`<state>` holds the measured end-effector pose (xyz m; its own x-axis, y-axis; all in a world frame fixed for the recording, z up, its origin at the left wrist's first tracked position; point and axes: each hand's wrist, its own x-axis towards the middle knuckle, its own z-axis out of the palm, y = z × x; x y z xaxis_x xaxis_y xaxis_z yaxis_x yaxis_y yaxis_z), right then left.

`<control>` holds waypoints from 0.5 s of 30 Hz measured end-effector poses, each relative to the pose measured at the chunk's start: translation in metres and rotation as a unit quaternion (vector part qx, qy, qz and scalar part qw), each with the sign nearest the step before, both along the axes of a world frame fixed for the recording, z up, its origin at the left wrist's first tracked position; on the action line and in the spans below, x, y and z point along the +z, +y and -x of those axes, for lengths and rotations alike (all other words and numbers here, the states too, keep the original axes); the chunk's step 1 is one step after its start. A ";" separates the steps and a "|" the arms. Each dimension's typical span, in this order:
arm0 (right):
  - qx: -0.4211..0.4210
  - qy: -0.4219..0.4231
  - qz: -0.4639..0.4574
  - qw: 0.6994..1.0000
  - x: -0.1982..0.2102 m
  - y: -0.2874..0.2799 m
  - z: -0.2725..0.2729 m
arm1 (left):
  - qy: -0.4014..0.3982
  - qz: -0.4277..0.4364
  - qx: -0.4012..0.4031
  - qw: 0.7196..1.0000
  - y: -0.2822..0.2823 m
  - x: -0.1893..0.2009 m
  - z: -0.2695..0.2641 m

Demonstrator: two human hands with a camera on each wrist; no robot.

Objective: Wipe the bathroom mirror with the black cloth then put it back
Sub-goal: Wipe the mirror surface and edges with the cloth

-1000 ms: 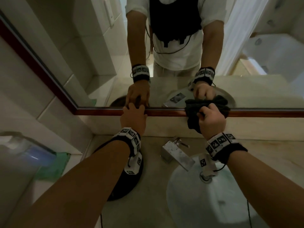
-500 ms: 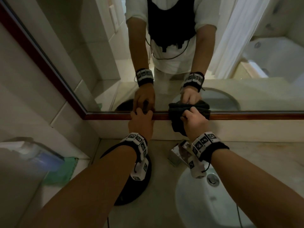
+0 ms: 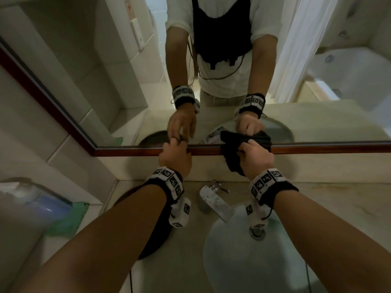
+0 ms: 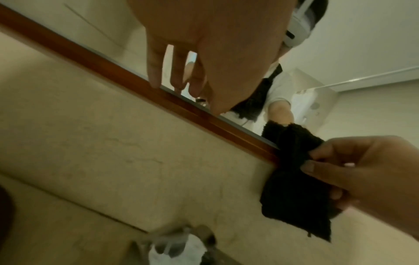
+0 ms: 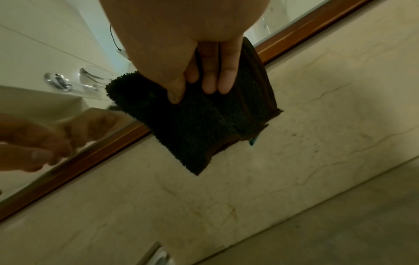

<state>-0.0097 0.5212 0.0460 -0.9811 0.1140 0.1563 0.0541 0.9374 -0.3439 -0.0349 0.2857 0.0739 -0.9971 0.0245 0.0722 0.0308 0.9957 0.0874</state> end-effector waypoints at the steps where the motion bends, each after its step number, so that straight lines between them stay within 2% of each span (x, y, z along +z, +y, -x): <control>1: -0.003 -0.002 0.003 1.000 0.000 0.014 -0.002 | 0.020 0.001 -0.033 0.999 0.016 -0.003 -0.004; 5: -0.014 -0.022 0.004 1.000 0.004 0.065 -0.010 | 0.047 0.025 -0.101 0.993 0.070 -0.010 -0.009; 10: -0.030 -0.025 0.012 0.999 0.005 0.135 -0.022 | 0.049 0.024 -0.078 0.995 0.097 -0.021 -0.014; 15: -0.080 -0.008 -0.020 0.997 0.007 0.183 -0.035 | 0.016 0.060 -0.051 0.997 0.110 -0.012 -0.007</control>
<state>0.0249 0.7040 0.0528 -0.9535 0.2627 0.1480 0.2090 0.9296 -0.3036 -0.0277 0.3955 0.0623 -0.9862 0.1358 0.0947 0.1331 0.9905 -0.0343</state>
